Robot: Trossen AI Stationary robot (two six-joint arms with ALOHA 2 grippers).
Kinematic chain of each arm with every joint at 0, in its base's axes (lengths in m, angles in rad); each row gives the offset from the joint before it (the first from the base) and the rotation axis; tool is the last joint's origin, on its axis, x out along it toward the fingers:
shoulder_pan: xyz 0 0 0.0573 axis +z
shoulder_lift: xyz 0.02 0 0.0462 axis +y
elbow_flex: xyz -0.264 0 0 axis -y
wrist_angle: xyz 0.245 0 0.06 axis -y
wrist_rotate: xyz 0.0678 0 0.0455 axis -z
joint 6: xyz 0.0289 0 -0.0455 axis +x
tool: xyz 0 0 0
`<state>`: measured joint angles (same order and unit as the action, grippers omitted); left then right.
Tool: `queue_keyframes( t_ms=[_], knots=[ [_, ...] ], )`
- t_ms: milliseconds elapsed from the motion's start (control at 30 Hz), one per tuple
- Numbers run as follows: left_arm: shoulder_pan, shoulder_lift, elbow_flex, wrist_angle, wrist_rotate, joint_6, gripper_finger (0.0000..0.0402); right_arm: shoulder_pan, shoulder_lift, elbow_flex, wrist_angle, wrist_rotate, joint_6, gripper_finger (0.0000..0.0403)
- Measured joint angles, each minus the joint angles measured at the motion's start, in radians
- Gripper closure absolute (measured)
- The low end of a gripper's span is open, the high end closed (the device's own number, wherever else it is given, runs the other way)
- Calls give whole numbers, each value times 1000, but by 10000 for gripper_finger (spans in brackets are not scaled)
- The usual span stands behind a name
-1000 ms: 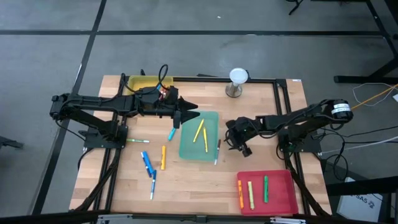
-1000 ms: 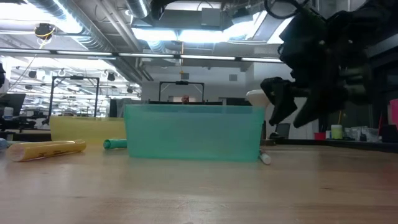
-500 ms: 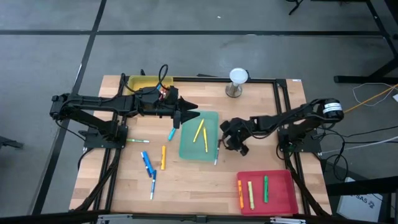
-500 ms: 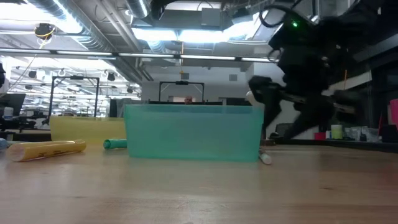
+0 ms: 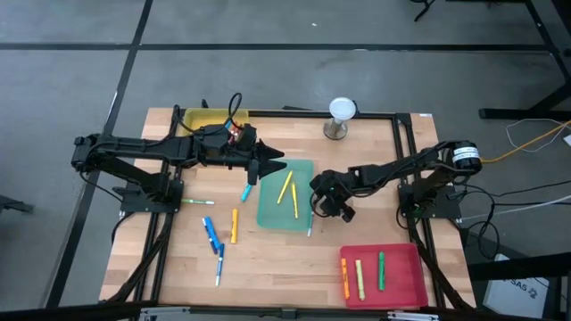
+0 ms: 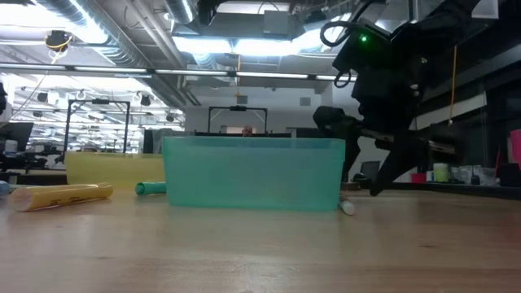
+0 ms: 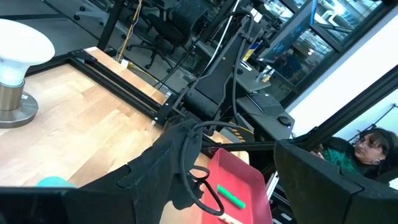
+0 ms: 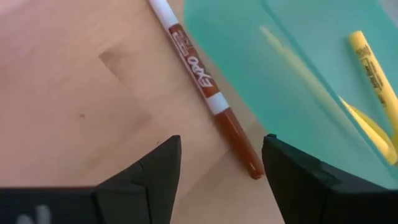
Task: Pick & Place Markers
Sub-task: Put the brown marker pen into the yellow bin
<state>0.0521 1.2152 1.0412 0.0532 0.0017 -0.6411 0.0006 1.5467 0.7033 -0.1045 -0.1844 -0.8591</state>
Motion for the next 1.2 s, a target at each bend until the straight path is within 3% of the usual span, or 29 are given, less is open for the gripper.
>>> queue_keyframes(
  t_ms=[833, 1200],
  knots=[
    [0, 0, 0, -1, 0, 0, 135, -42, 52, 20, -1, 2, -62, 183],
    [0, 0, 0, -2, 0, 0, 135, -44, 180, 205, -254, -36, -58, 184]
  ],
)
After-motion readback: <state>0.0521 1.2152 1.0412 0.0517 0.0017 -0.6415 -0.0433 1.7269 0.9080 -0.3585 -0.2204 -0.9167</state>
